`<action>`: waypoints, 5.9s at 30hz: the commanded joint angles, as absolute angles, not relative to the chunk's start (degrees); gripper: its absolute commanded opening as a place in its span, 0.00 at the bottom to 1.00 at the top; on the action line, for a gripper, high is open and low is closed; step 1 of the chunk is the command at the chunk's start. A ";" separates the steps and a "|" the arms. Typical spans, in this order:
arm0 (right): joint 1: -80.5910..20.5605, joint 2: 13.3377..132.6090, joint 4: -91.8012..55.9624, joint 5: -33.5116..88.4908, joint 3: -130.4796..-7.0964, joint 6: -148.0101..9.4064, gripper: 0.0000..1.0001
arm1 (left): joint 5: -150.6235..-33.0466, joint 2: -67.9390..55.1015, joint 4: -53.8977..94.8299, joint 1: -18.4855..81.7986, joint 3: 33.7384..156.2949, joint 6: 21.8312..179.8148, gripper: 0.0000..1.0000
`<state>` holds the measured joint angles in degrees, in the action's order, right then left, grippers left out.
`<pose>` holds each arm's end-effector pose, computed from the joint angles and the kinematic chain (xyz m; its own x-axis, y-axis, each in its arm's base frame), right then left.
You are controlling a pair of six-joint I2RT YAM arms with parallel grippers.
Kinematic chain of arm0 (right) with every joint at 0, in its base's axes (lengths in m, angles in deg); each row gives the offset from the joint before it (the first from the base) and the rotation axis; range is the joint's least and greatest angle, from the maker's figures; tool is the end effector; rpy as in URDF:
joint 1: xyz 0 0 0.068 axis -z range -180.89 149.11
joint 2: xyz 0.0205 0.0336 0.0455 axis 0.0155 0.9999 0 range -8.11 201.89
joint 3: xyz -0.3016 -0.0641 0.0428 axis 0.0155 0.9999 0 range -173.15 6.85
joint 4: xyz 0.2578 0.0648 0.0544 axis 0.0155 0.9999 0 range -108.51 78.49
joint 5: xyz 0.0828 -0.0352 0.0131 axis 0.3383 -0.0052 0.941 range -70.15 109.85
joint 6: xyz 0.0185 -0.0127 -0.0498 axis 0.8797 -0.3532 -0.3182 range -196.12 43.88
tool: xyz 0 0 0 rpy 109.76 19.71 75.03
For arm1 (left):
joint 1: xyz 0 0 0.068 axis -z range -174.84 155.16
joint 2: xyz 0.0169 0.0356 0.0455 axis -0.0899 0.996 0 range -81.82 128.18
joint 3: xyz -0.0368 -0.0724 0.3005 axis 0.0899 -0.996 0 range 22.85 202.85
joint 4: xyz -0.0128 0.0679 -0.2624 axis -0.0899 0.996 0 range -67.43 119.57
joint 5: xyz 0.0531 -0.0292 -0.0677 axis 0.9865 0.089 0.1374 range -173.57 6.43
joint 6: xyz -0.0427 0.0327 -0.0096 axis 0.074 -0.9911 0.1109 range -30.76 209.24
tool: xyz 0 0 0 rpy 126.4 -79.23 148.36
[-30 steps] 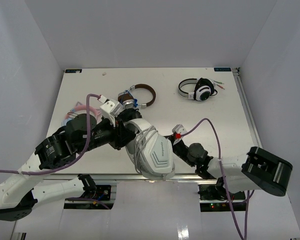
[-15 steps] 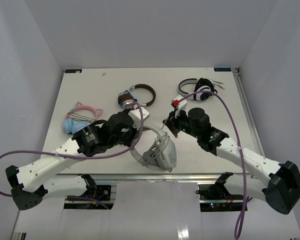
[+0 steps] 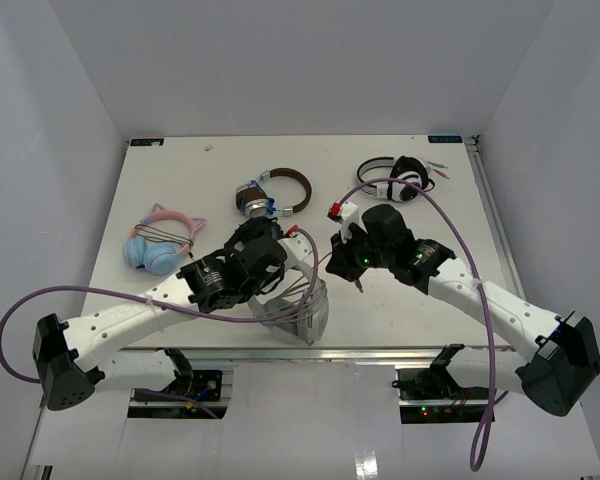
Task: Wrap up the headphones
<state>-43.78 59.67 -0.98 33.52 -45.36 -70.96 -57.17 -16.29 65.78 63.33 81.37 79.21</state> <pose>0.1839 0.1827 0.3239 -0.4711 -0.3183 -0.8227 -0.7671 0.6083 0.2039 0.1318 -0.1813 0.3361 -0.2927 0.7674 -0.5705 0.6723 0.5894 0.4479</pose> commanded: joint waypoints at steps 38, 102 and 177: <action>-43.25 51.77 -31.56 73.35 -37.01 -47.96 0.08 | -27.44 -9.84 66.06 63.13 84.94 86.48 0.00; -51.42 48.27 -20.41 25.67 -45.95 -39.44 0.29 | -52.47 -16.87 57.55 58.27 87.15 121.30 0.00; -84.33 58.46 -11.54 2.68 -48.74 -45.39 0.37 | -45.25 -29.94 51.89 58.16 84.90 121.41 0.00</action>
<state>-81.92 56.35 -13.75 6.34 -44.81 -44.28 -45.09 -27.22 57.39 57.87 81.74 118.23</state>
